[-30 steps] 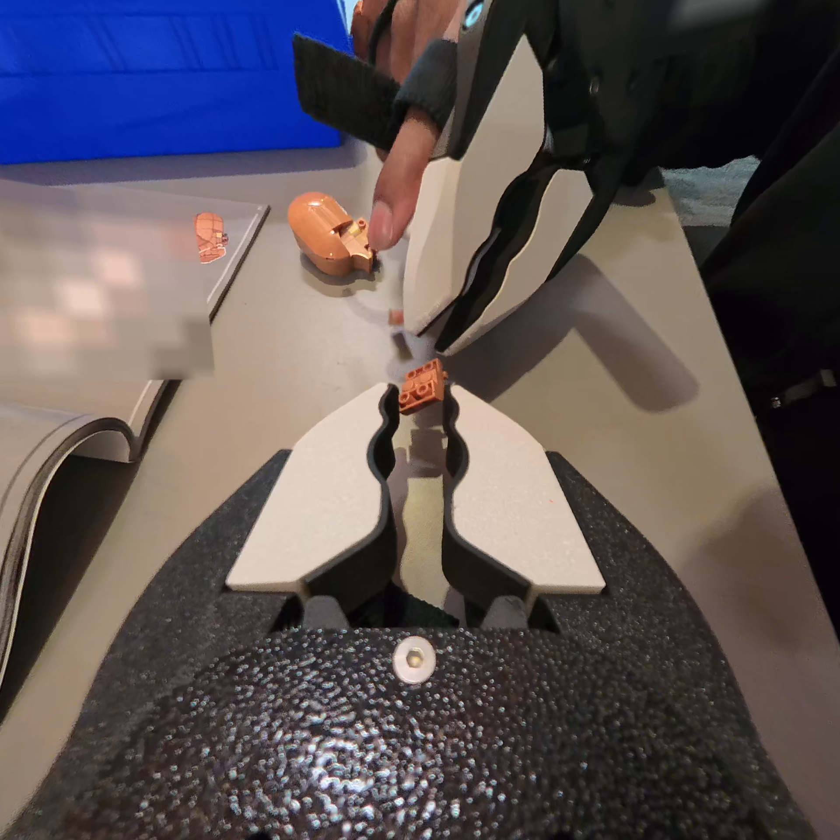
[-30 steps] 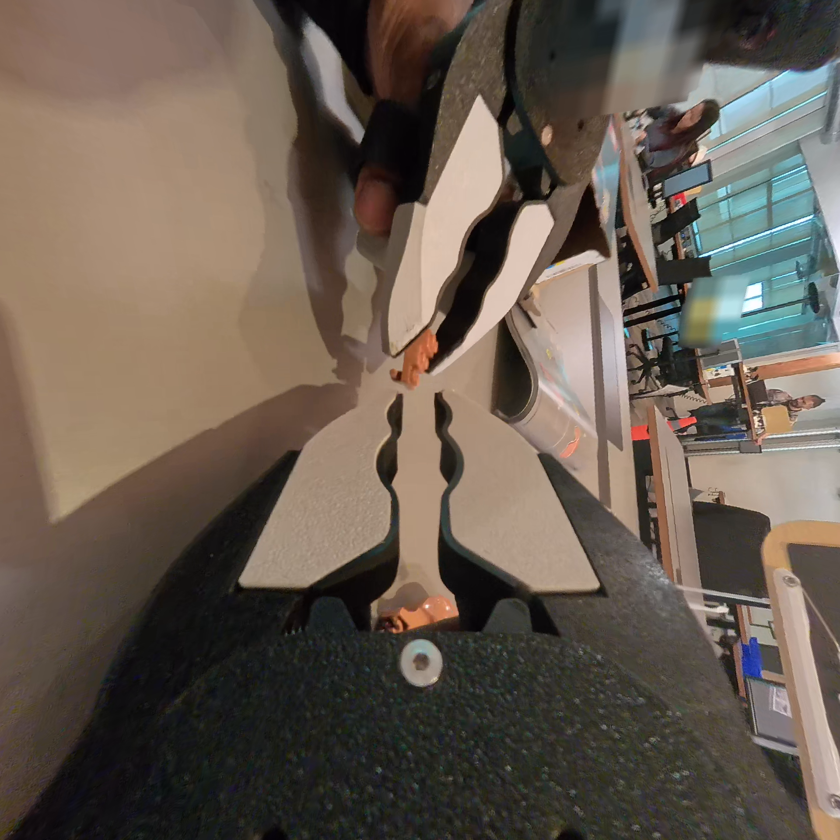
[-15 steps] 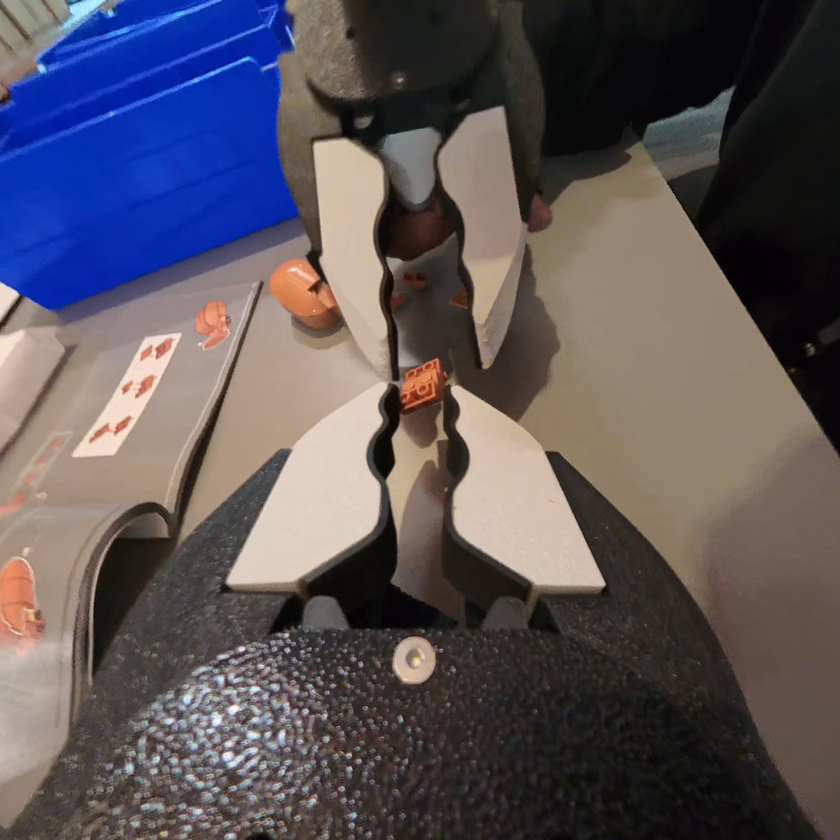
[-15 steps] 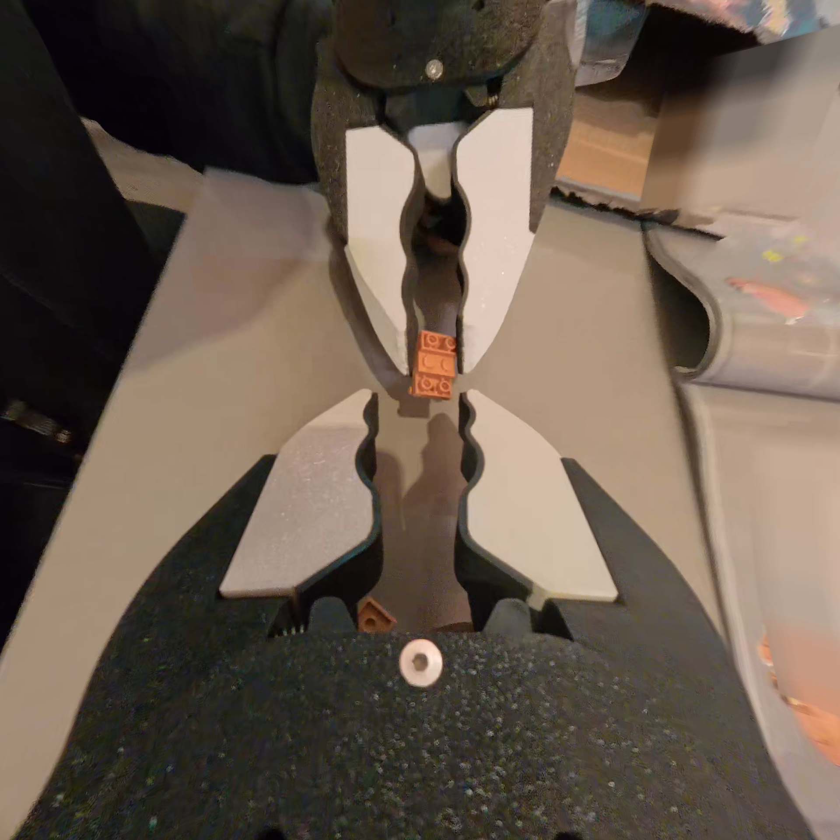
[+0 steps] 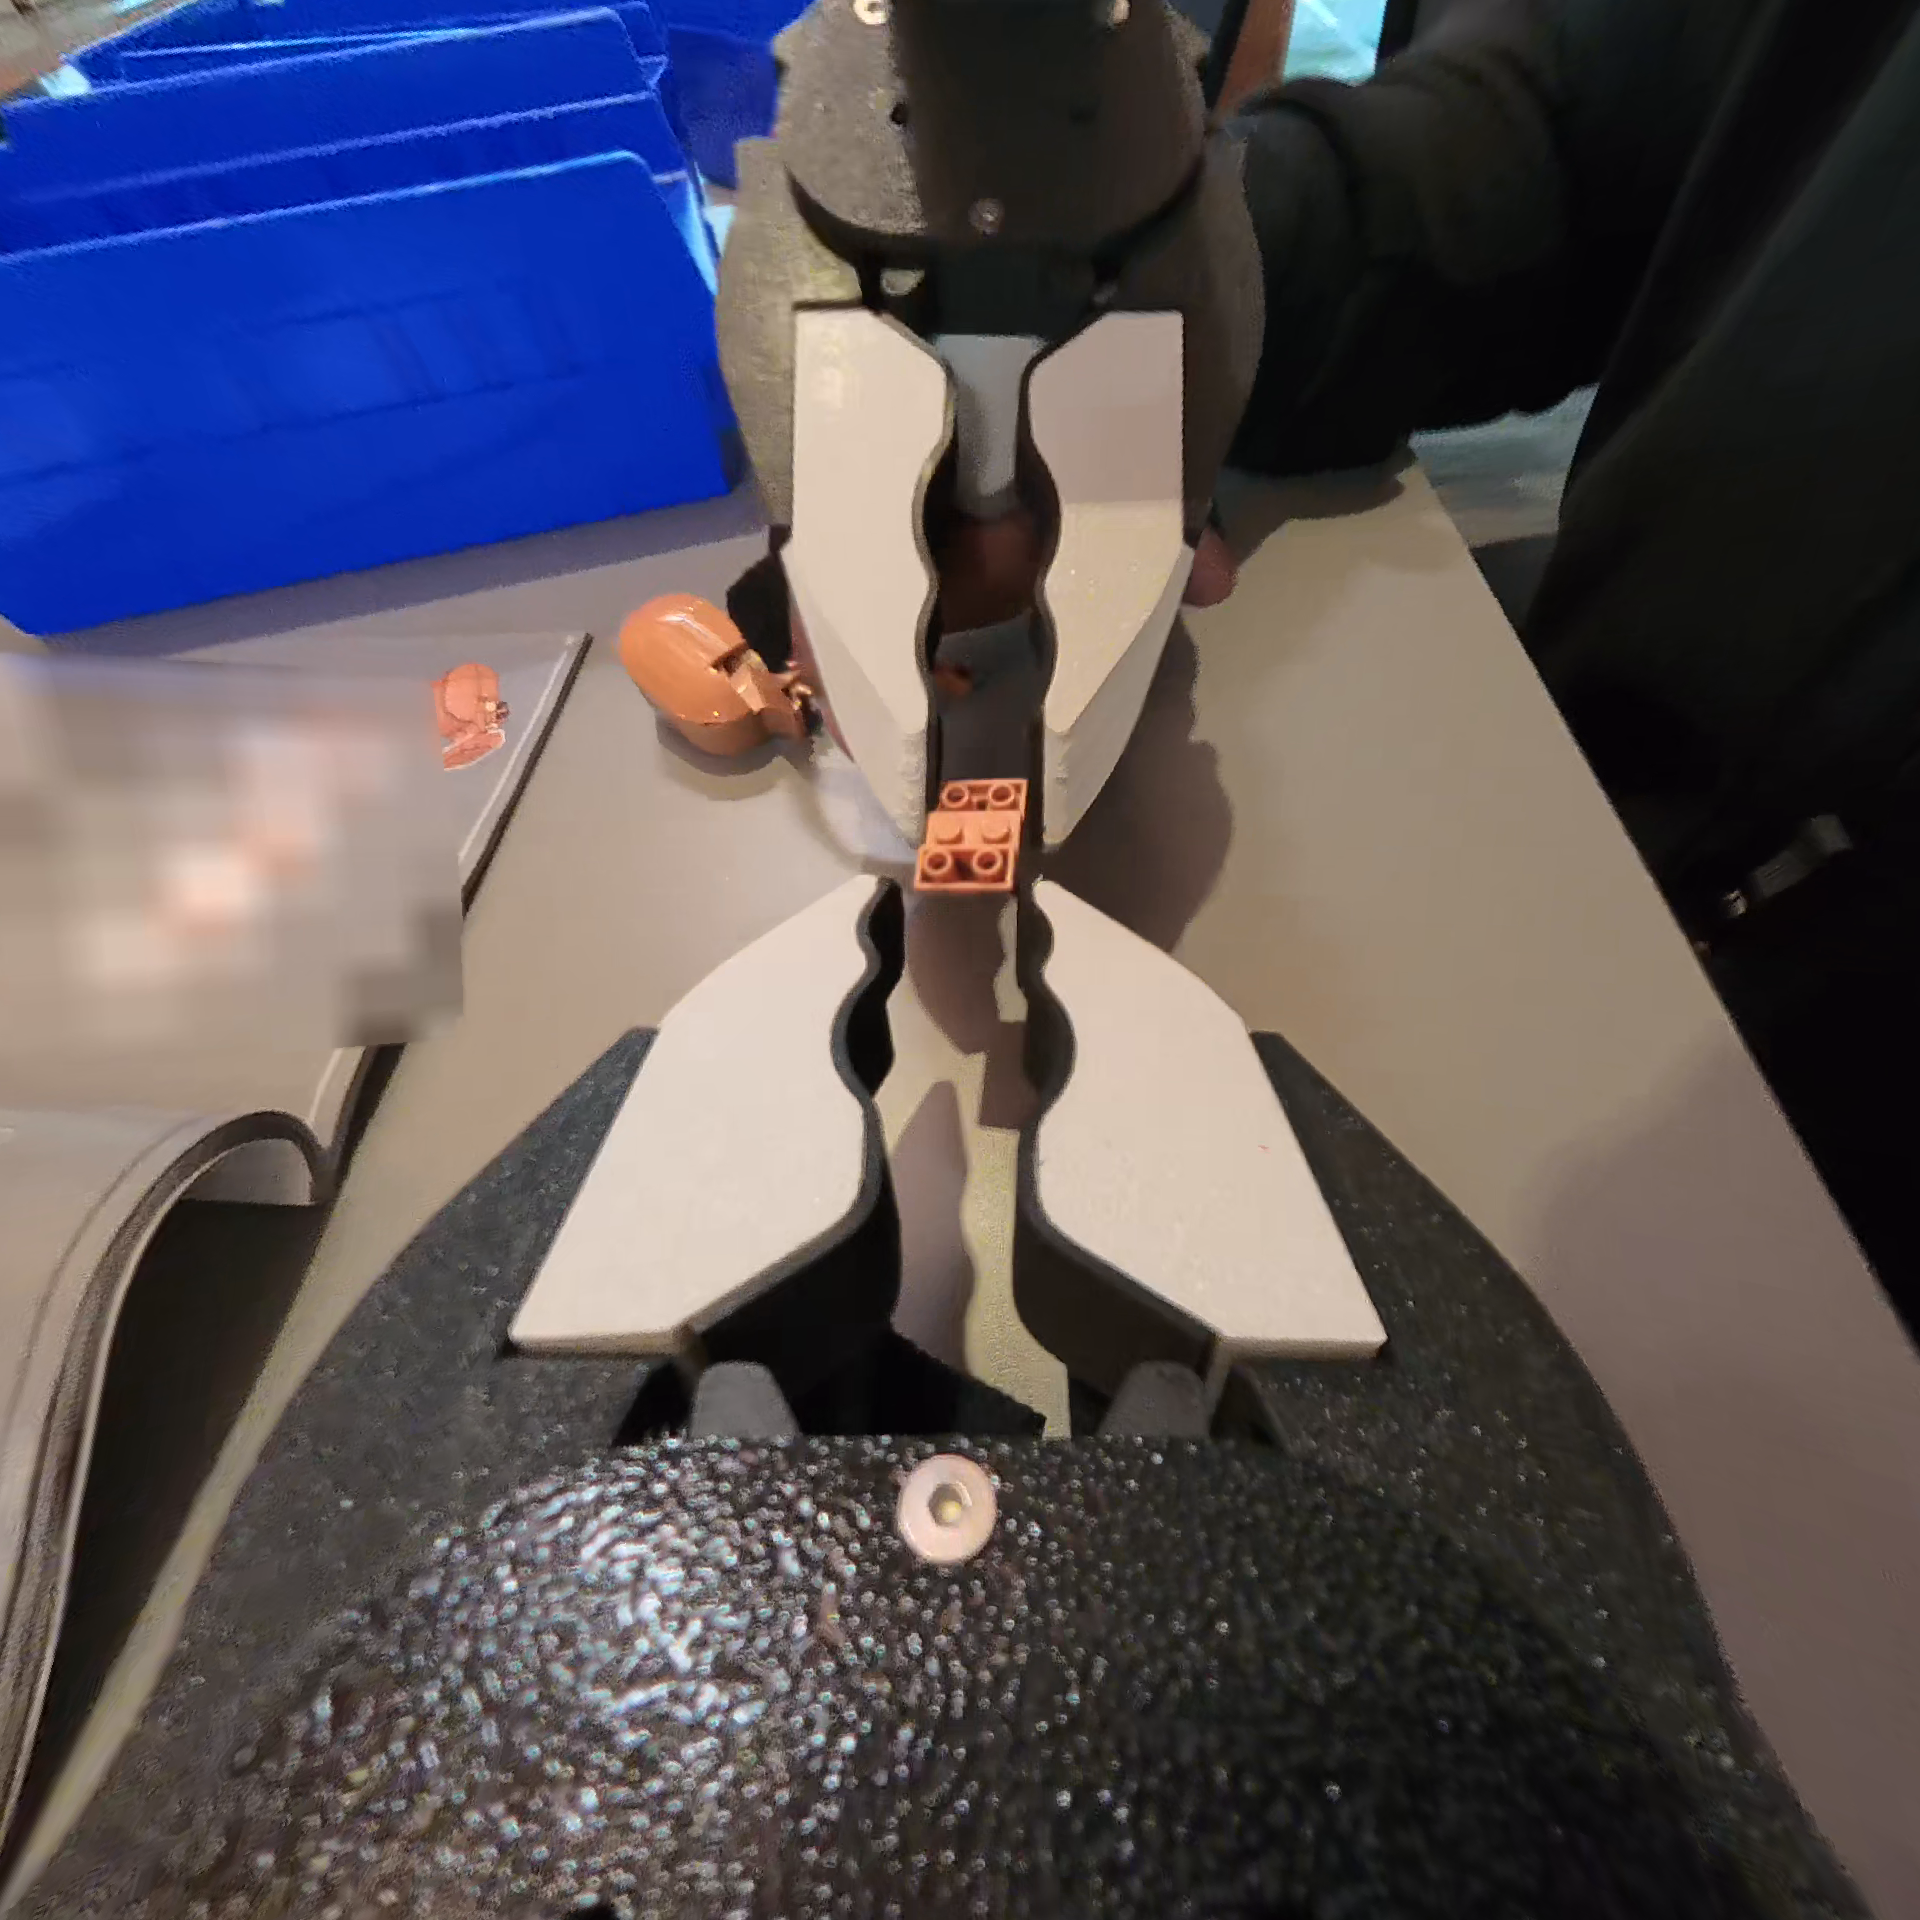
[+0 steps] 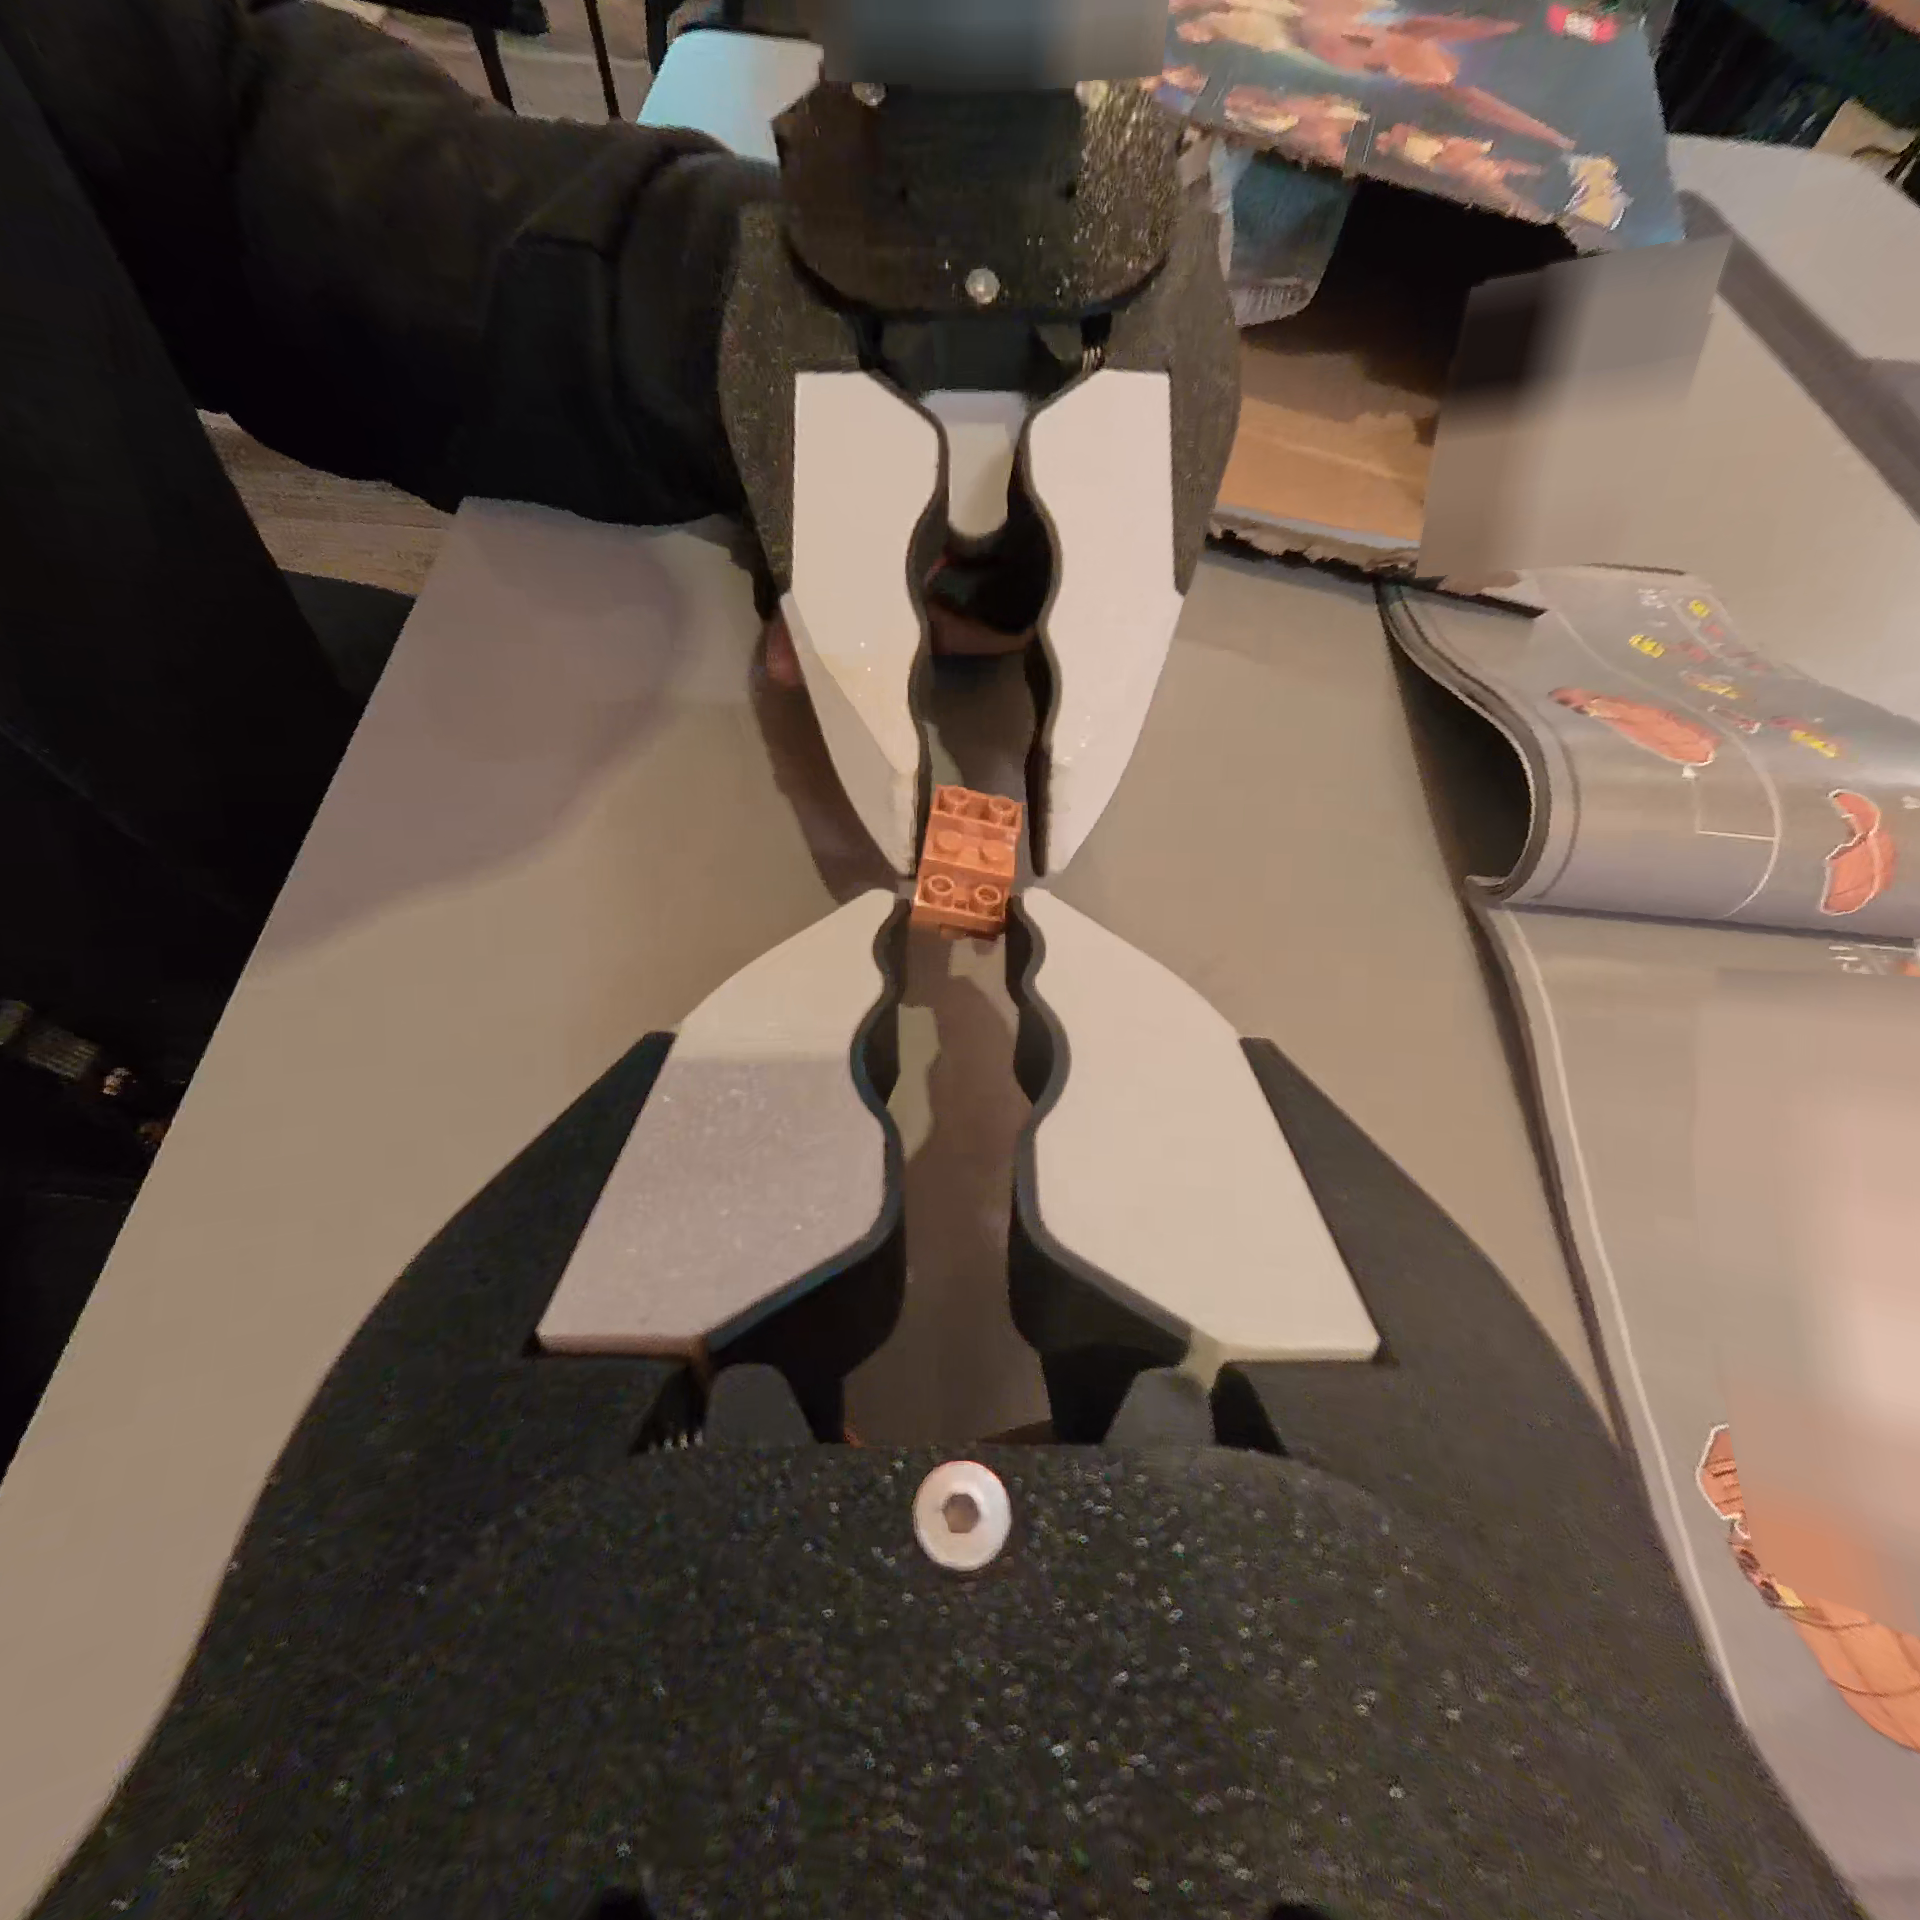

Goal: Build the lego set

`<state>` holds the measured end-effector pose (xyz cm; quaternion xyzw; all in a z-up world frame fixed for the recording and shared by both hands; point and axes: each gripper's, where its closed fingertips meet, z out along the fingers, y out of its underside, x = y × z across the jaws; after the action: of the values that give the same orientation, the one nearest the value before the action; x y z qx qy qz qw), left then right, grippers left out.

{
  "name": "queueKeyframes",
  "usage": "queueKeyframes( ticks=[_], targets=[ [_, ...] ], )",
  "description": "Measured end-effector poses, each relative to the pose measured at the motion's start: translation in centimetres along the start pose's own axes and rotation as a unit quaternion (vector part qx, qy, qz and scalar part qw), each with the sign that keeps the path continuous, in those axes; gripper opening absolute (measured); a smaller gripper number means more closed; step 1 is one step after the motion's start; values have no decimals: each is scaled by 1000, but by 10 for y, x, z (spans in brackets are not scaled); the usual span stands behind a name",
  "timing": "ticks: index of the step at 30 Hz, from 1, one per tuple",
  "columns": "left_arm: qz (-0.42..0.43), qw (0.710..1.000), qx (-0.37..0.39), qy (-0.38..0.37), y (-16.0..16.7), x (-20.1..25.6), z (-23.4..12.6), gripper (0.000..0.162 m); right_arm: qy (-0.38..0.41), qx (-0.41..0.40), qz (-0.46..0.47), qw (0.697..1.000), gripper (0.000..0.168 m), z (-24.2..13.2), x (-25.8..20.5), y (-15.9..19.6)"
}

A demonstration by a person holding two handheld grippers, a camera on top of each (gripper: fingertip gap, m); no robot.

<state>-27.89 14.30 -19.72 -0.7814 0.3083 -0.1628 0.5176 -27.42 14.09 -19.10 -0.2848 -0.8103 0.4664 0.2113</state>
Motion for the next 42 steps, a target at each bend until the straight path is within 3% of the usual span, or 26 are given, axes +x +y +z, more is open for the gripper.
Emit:
queueKeyframes(
  ticks=[7, 17, 22, 26, 29, 32, 36, 42],
  targets=[
    [-62, 996, 45, 34, -12, 2, -7, 20, 11, 33, -16, 999, 17, -5, 2, -10],
    [-68, 994, 77, 39, -21, 2, -10, 17, 25, 49, -34, 998, 17, -4, 2, -15],
    [-64, 995, 72, 17, -20, -3, -8, 17, 79, -61, -59, 993, 31, -29, 18, 15],
    [-62, 997, 55, 1, -15, -6, -6, 17, 136, -157, -20, 978, 23, -67, 29, 64],
    [-60, 997, 39, 2, -12, -6, -2, 17, 135, -172, 8, 976, 13, -76, 28, 80],
    [-55, 998, 29, 4, -10, -4, 1, 17, 124, -205, -55, 969, 7, -80, 33, 88],
    [-53, 998, 25, 2, -9, -3, 1, 17, 83, -266, -74, 958, 10, -82, 33, 107],
    [-54, 998, 22, 3, -7, -3, 0, 17, 94, -250, -88, 960, 23, -75, 22, 101]
  ],
)
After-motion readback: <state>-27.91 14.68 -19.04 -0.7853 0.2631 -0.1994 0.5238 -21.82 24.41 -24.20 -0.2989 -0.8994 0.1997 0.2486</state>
